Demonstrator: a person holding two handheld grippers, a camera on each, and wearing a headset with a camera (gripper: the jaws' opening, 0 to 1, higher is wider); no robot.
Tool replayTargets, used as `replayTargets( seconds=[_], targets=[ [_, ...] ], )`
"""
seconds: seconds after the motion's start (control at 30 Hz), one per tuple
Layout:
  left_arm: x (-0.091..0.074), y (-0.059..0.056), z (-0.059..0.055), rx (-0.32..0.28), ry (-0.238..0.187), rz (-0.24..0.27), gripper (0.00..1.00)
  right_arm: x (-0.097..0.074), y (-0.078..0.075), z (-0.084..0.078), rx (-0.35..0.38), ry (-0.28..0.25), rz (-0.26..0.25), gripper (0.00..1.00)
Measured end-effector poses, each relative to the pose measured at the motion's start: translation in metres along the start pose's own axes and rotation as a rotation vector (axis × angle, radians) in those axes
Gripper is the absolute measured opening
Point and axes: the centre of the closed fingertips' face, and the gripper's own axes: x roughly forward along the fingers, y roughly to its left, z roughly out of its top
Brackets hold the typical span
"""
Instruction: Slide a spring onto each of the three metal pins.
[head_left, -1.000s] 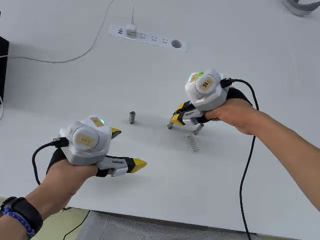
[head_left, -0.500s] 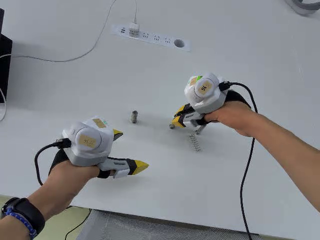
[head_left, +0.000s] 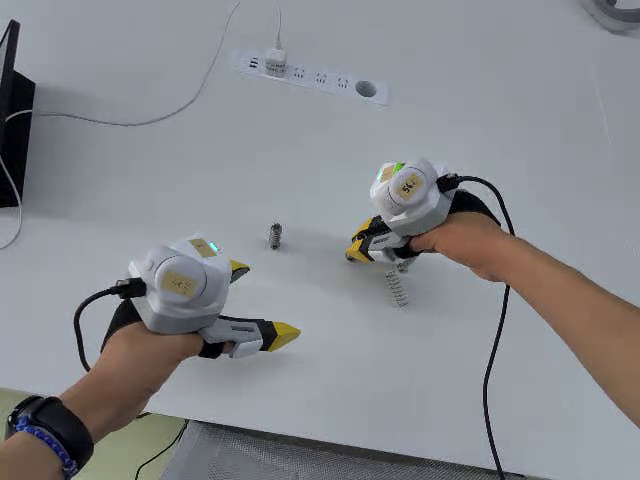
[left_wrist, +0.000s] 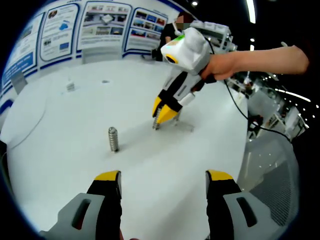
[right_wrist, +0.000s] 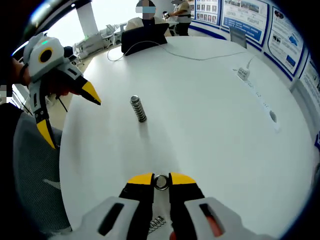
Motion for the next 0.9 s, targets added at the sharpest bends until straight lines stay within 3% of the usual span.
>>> replayTargets(
  seconds=[0.33,0.7,0.9],
  targets=[
    [-0.001,-0.002,-0.001,-0.001,0.002,0.002,0.69,0.005,-0.001,-0.005,0.011,0.002,-0.005,0.13],
    [-0.003,-0.005,0.001,-0.001,0.001,0.003,0.69,-0.008,-0.002,-0.003,0.045,-0.04,-0.028,0.26],
    [-0.005,-0.007,0.001,0.002,0.0,0.009,0.69,-0.017,0.007,-0.002,0.076,-0.074,-0.028,0.34]
  ],
)
